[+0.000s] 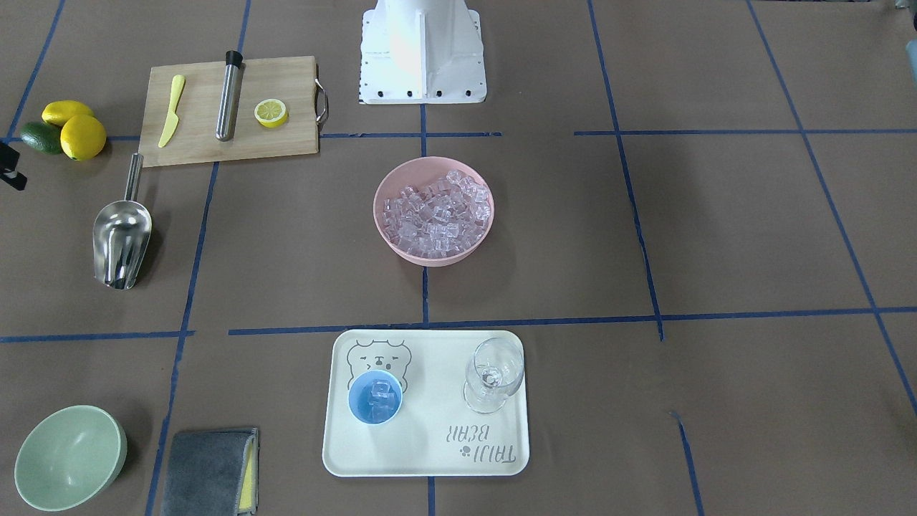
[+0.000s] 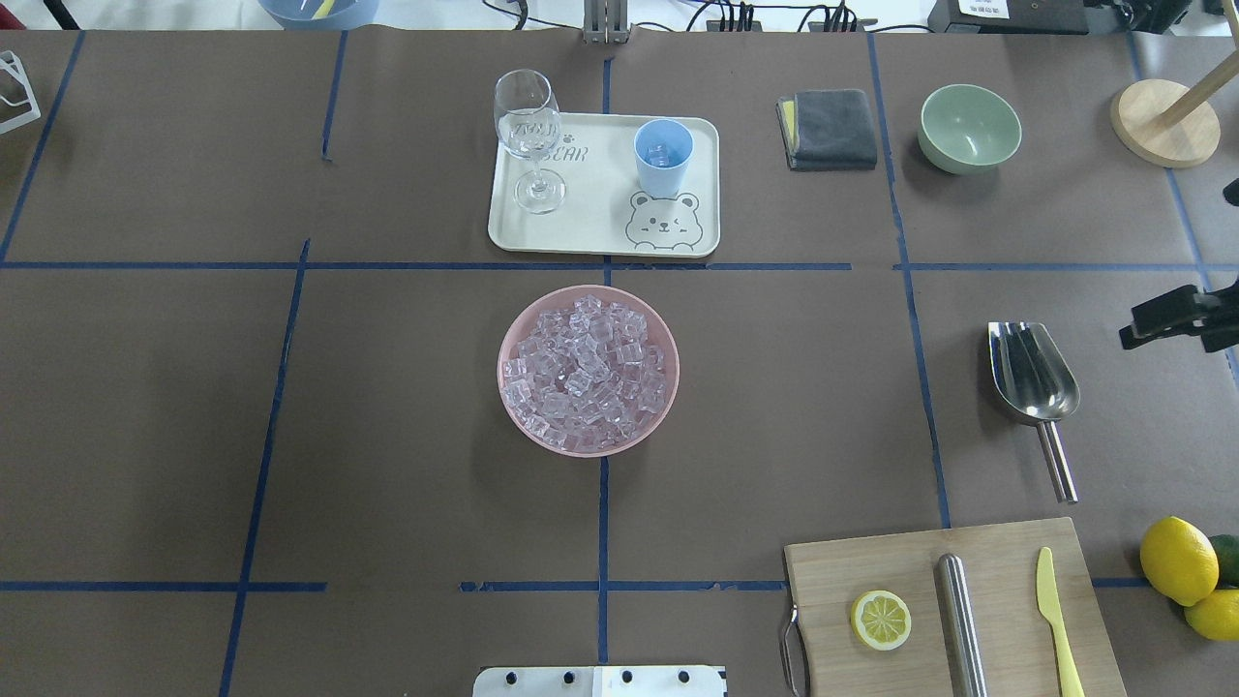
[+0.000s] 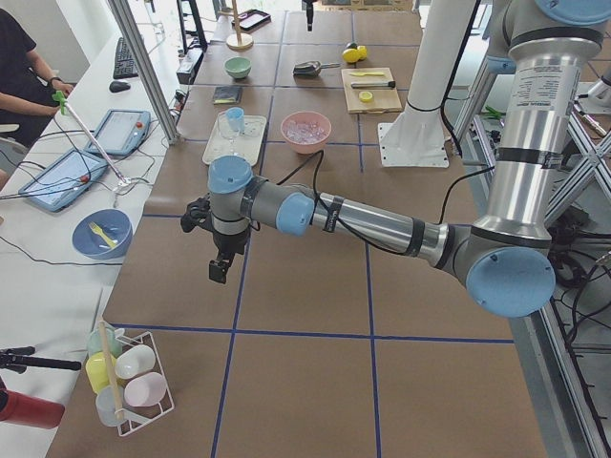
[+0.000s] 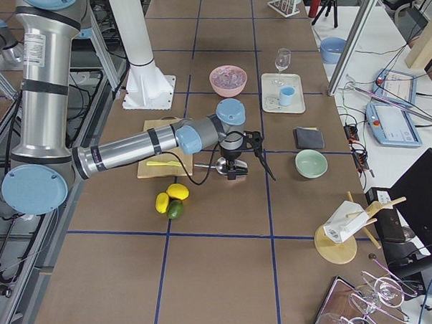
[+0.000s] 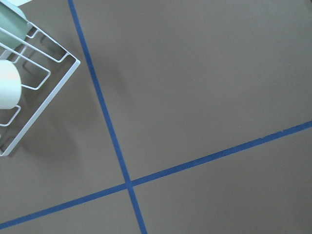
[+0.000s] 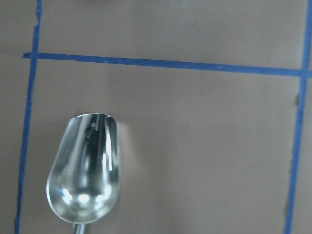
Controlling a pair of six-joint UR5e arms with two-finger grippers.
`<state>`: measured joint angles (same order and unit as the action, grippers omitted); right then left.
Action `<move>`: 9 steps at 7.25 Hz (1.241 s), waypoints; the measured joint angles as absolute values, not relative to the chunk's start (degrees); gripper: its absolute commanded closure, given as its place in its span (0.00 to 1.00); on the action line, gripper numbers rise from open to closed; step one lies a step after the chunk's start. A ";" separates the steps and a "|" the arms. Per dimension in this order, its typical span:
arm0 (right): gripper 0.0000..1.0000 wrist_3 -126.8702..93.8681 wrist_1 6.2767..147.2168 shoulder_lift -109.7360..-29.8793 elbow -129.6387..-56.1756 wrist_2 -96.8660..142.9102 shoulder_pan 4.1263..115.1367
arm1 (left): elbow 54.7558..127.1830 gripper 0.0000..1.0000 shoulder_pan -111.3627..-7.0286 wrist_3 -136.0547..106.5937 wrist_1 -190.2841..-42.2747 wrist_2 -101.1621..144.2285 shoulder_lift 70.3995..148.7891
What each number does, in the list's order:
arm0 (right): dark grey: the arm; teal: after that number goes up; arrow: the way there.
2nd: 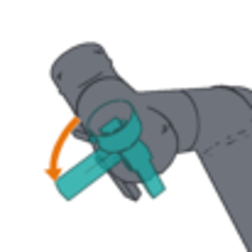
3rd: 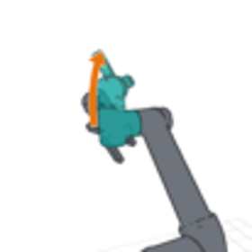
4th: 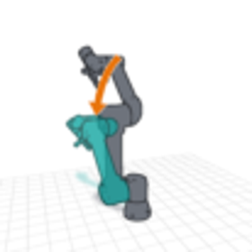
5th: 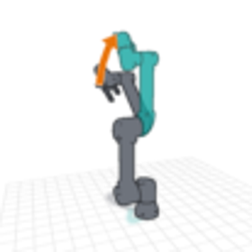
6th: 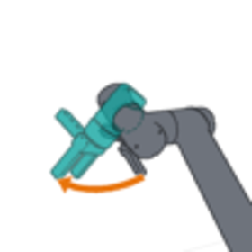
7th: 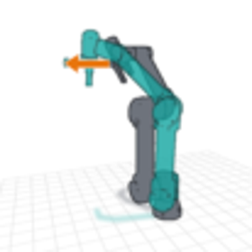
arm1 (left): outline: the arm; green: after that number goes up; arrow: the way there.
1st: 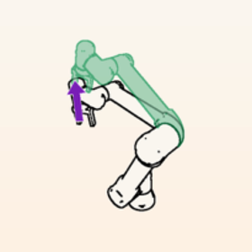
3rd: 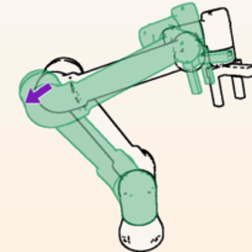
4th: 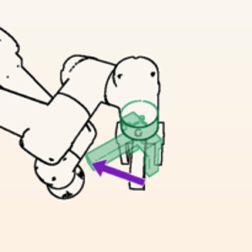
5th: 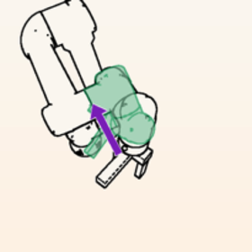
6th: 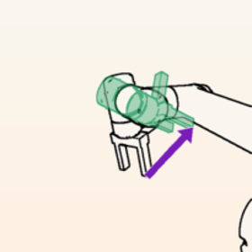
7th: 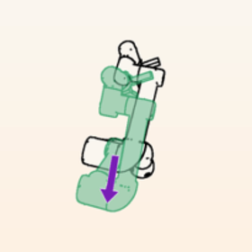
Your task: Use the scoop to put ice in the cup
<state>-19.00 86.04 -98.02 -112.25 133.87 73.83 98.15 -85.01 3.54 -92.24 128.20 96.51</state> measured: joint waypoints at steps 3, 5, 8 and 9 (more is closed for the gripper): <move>0.00 0.28 93.53 -97.66 -108.34 135.34 84.34 | 96.13 0.00 -91.05 15.20 -84.23 128.21 95.06; 0.00 1.67 93.38 -97.33 -106.90 135.14 85.71 | 93.35 0.00 -91.60 16.35 -84.03 128.23 92.64; 0.00 1.14 93.37 -95.87 -104.81 135.17 85.99 | 92.16 0.00 -91.59 13.93 -84.01 134.31 91.79; 0.00 1.03 93.43 -95.77 -103.78 135.53 86.00 | 92.24 0.00 -91.58 11.90 -84.01 137.06 91.77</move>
<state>1.03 93.43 -95.77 -103.78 135.53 86.00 92.24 -91.58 11.90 -84.01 137.06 91.77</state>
